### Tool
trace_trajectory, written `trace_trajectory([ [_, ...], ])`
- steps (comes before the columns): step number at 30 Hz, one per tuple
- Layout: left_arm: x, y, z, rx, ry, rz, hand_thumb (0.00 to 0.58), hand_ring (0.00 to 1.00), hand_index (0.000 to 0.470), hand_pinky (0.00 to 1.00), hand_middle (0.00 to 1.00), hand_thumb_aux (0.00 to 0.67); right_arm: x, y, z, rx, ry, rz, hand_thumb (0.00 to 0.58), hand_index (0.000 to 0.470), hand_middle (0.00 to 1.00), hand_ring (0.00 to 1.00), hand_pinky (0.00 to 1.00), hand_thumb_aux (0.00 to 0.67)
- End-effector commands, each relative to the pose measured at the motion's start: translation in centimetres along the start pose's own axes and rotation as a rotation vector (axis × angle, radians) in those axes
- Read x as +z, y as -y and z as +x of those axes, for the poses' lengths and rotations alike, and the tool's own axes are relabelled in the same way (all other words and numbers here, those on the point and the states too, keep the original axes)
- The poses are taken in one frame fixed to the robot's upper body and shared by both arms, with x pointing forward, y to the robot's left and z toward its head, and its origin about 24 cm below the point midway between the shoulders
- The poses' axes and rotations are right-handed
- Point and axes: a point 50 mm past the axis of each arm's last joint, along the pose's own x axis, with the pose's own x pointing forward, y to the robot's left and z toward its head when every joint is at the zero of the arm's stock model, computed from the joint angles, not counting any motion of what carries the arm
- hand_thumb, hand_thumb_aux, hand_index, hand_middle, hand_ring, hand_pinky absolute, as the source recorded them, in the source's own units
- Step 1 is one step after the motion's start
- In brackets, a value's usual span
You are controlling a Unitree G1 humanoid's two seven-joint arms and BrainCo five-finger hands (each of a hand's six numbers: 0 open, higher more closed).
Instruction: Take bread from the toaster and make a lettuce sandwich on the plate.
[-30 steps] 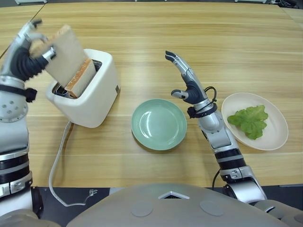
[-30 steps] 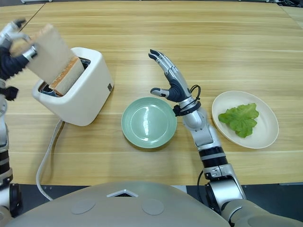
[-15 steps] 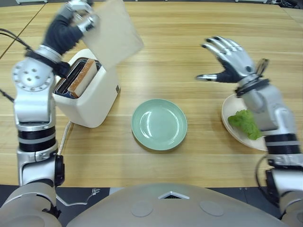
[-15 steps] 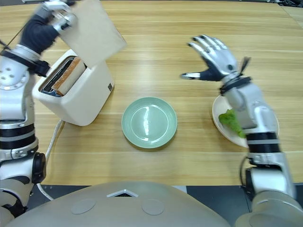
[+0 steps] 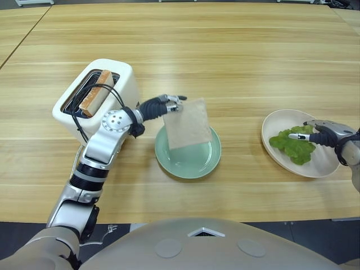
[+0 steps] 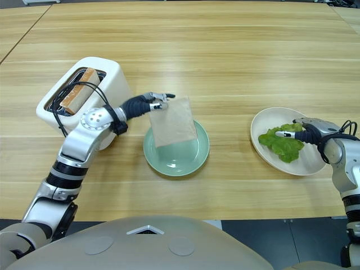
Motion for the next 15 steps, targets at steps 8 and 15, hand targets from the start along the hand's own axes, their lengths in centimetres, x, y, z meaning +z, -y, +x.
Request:
trace_trajectory([
  [8,-0.6,1.3,0.3,-0.074,-0.036,0.032,0.503,0.0,0.299,0.0,0.0,0.426,-0.7,-1.6,0.2,0.106,-0.055,-0.073,0.441,0.24,0.0,0.0,0.0,0.342],
  [15,0.0,1.0,-0.3,-0.074,-0.028,0.052,0.0,0.0,0.0,0.0,0.0,0.0,0.4,-1.4,0.5,0.095,-0.04,-0.15,0.58,0.47,0.0,0.0,0.0,0.67],
])
